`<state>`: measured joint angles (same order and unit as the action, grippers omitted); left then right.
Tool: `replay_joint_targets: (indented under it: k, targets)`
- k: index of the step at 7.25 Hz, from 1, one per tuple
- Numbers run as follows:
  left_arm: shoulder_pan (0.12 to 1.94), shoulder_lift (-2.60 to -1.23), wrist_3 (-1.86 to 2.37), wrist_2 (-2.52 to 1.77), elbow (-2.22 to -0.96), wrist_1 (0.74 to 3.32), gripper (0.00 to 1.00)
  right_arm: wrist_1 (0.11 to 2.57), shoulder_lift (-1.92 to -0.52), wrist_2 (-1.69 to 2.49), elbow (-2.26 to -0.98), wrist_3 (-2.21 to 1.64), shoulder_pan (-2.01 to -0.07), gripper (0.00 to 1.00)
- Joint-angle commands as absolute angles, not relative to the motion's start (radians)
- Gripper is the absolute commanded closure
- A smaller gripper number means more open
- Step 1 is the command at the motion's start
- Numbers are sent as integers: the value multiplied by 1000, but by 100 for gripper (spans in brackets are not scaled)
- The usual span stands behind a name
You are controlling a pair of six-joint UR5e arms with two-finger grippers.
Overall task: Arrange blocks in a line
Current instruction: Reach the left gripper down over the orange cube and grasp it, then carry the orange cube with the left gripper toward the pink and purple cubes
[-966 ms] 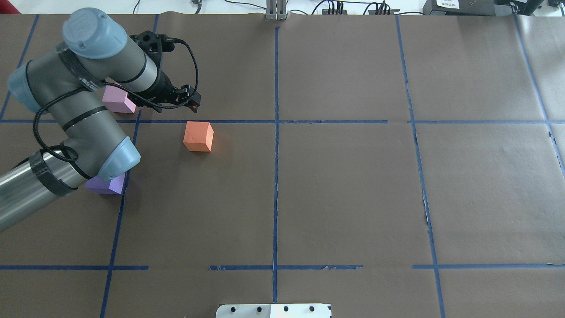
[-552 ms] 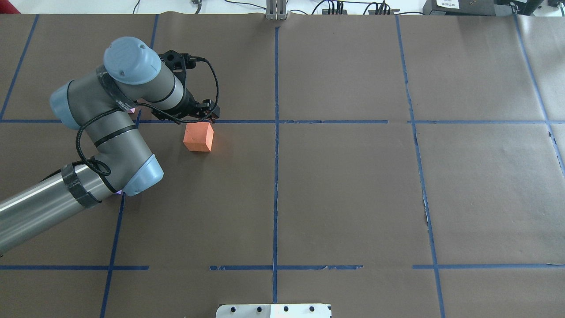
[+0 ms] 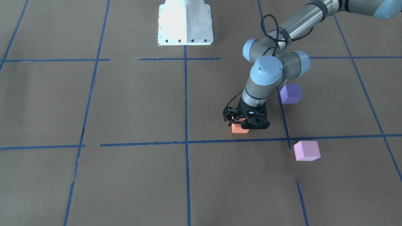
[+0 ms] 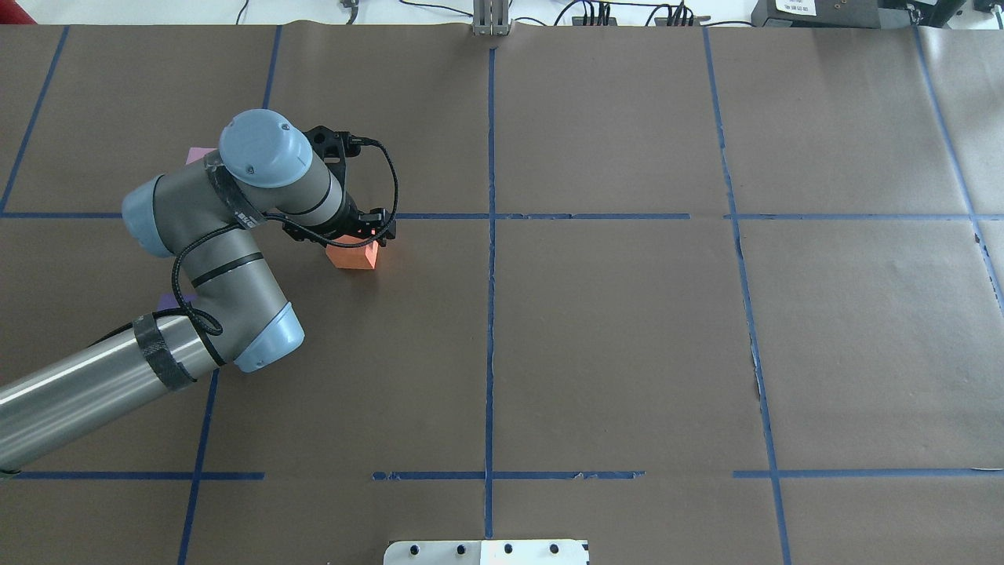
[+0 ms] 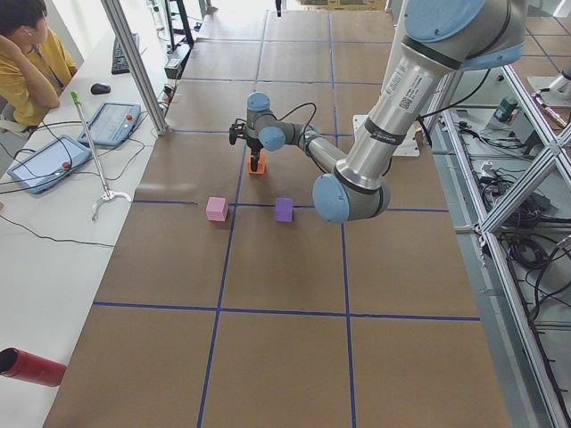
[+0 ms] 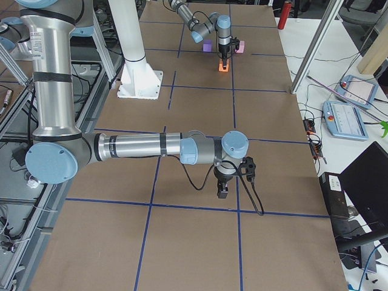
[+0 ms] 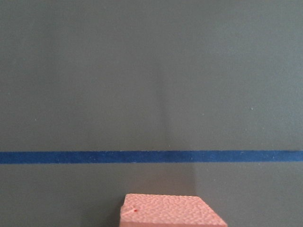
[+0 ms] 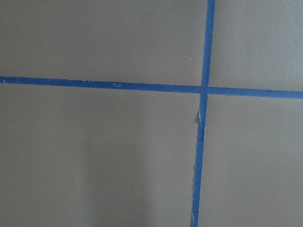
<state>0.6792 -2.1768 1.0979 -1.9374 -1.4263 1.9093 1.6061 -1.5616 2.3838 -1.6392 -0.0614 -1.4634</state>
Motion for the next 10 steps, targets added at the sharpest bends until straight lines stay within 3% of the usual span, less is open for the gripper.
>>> replay_joint_targets:
  k: [1,4,7,8,9,10]
  targets:
    - [673,-2177,1094,-1945,-1417,1916,79,1606,-1562,2384,-1638,-61,-1463,0]
    - [820,-2029,992,-2087,-1538,1905,80,1606,-1562,2384,-1640,-61,-1463,0]
    - [902,-1899,867,-2089,-1528,1907,79,1606,-1562,2384,-1640,-61,-1463,0]
    - [896,-1896,867,-2091,-1517,1907,73,1606,-1562,2384,-1638,-61,-1463,0]
    - [894,-1898,867,-2091,-1496,1920,59,1606,-1562,2384,-1638,-61,-1463,0]
    - [893,-1901,868,-2091,-1487,1922,24,1606,-1562,2384,-1638,-61,-1463,0]
